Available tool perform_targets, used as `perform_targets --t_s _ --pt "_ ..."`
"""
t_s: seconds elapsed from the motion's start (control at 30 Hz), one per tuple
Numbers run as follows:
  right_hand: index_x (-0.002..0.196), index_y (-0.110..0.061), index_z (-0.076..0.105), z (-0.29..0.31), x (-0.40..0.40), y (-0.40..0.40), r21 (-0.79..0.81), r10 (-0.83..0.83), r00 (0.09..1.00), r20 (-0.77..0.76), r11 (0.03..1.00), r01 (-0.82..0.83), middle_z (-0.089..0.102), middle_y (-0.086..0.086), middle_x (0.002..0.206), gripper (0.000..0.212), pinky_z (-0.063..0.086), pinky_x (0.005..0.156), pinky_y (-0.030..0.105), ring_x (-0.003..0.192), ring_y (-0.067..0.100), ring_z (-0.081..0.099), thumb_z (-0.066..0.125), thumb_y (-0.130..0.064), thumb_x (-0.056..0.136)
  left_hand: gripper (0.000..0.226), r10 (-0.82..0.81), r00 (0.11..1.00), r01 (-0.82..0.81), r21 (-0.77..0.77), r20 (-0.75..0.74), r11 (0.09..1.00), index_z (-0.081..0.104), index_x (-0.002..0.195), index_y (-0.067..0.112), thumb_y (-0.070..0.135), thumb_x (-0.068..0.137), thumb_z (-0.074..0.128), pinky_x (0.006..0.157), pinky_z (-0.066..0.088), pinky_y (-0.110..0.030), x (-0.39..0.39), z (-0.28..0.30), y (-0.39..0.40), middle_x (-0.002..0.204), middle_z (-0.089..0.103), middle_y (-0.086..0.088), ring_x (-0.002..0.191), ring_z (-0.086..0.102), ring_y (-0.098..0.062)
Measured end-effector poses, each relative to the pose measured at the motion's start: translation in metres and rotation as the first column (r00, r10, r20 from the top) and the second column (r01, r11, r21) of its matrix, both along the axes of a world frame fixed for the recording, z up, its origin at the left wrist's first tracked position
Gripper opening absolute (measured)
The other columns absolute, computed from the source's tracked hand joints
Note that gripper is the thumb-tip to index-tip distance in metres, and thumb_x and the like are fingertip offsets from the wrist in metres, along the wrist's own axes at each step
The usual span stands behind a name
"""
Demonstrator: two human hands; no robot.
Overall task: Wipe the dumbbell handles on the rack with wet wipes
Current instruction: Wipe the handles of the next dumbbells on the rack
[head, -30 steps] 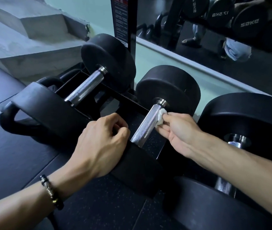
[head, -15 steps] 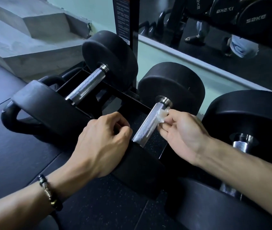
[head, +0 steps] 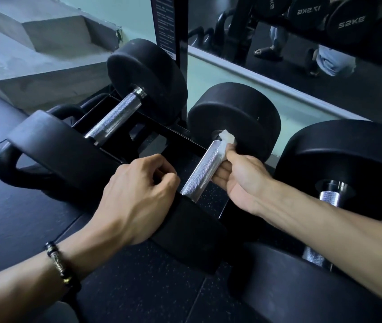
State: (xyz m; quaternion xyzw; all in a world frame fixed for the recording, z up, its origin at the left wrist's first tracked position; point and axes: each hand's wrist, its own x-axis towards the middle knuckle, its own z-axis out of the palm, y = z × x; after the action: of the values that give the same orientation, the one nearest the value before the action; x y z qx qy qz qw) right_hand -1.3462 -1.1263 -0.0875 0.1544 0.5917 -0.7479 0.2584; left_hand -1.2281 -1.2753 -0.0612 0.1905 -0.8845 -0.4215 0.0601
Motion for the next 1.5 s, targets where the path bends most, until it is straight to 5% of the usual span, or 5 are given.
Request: perform_targets --t_s 0.7,0.87,1.03,1.23,1.5 --pt "0.1 -0.002 0.059 -0.009 0.003 0.014 0.127 0.277 0.96 -0.042 0.955 -0.27 0.064 0.022 0.096 0.026 0.057 0.069 0.03 0.087 0.031 0.063 0.045 -0.023 0.106 0.028 -0.005 1.0 0.005 -0.025 0.03 1.0 0.065 0.076 0.03 0.04 0.069 0.041 0.064 0.046 -0.031 -0.001 0.003 0.001 0.074 0.069 0.012 0.071 0.061 -0.01" --pt "0.064 -0.009 0.062 -0.013 0.035 0.024 0.294 0.705 0.709 0.002 0.677 -0.674 0.058 0.013 0.071 0.048 0.044 0.057 0.025 0.062 0.021 0.053 0.071 -0.055 0.072 0.028 0.006 0.999 -0.005 -0.036 0.051 0.999 0.066 0.077 0.031 0.041 0.069 0.041 0.07 0.051 -0.034 -0.002 0.004 0.003 0.076 0.069 0.012 0.075 0.062 -0.009" --pt "0.093 0.001 0.07 -0.015 0.022 0.026 0.093 0.538 0.843 -0.024 0.84 -0.534 0.071 0.007 0.072 0.015 0.054 0.061 0.02 0.064 0.012 0.066 0.064 -0.013 0.093 0.029 0.031 0.998 -0.029 -0.037 0.06 0.999 0.067 0.077 0.032 0.042 0.067 0.041 0.076 0.052 -0.037 -0.002 0.006 0.003 0.078 0.07 0.012 0.079 0.063 -0.01" --pt "0.088 -0.007 0.08 -0.024 0.034 0.022 0.335 0.699 0.715 0.003 0.673 -0.659 0.075 0.021 0.099 0.046 0.054 0.094 0.045 0.095 0.033 0.071 0.089 -0.046 0.066 0.03 0.02 0.998 -0.017 -0.049 0.059 0.999 0.067 0.078 0.03 0.042 0.069 0.041 0.076 0.053 -0.038 -0.002 0.006 0.004 0.078 0.07 0.01 0.08 0.063 -0.011" --pt "0.096 -0.007 0.066 -0.011 0.009 0.021 0.0 0.339 0.941 0.008 0.941 -0.339 0.073 0.005 0.078 0.013 0.059 0.064 0.024 0.064 0.01 0.069 0.054 -0.007 0.1 0.031 0.017 0.999 -0.015 -0.052 0.049 0.999 0.067 0.077 0.03 0.042 0.069 0.04 0.063 0.045 -0.031 -0.002 0.004 0.002 0.076 0.07 0.01 0.07 0.061 -0.011"
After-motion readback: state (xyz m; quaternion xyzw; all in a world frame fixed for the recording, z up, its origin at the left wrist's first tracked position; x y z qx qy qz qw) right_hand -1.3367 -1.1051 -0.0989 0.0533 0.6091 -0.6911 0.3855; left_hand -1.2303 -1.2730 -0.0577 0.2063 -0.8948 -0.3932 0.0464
